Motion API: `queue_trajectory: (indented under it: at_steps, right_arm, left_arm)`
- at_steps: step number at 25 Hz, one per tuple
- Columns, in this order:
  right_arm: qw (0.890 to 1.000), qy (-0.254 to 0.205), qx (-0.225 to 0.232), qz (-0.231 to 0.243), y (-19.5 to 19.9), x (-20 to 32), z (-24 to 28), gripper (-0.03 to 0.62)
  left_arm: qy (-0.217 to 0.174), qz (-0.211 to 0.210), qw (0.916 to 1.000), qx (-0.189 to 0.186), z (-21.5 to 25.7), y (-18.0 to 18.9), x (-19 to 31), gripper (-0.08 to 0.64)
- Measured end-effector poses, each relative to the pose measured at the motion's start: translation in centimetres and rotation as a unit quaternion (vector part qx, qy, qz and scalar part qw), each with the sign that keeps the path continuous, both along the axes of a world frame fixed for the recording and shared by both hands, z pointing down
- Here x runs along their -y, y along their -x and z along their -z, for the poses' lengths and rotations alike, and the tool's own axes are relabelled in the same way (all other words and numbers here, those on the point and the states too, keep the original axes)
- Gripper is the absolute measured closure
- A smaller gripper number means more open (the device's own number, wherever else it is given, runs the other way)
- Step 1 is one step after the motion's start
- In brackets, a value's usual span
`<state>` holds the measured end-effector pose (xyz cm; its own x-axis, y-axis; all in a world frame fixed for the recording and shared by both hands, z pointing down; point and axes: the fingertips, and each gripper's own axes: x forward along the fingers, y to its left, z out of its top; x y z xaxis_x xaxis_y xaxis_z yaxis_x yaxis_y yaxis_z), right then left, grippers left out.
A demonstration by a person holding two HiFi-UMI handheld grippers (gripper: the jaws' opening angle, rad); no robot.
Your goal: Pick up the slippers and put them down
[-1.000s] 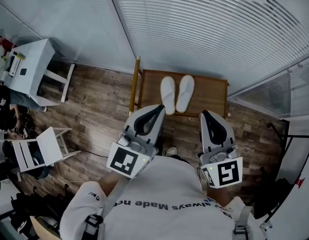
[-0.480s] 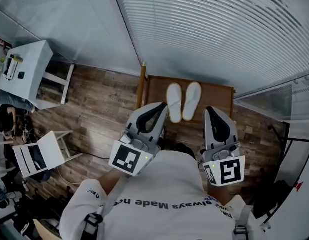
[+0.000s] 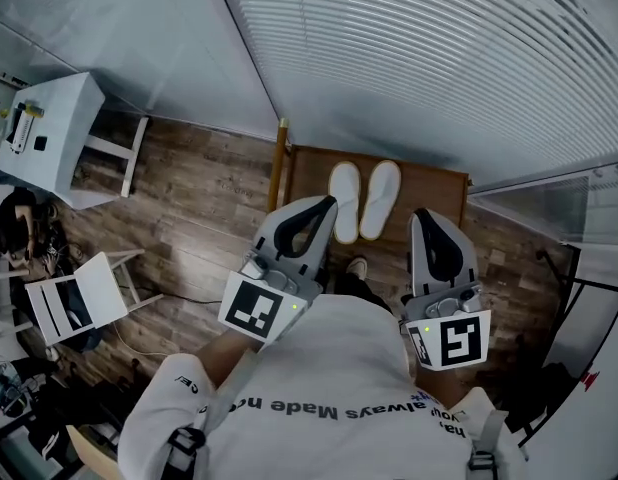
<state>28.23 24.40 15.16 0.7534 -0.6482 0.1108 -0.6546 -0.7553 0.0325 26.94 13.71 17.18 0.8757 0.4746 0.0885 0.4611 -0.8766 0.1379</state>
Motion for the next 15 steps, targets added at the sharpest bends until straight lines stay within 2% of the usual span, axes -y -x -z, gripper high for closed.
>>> queue_trajectory:
  at_steps: [5,15]
  right_arm:
    - [1.000,0.003,0.018,-0.004,-1.0,-1.1,-1.8,0.575]
    - [0.996,0.011,0.087,-0.002,-1.9,-0.7,-9.4,0.572]
  left_arm:
    - [-0.009,0.007,0.9998,0.014,-1.8,-0.7,-0.5,0.549]
    - [-0.008,0.007,0.9980,0.062,-8.5,-0.9,-0.3,0.549]
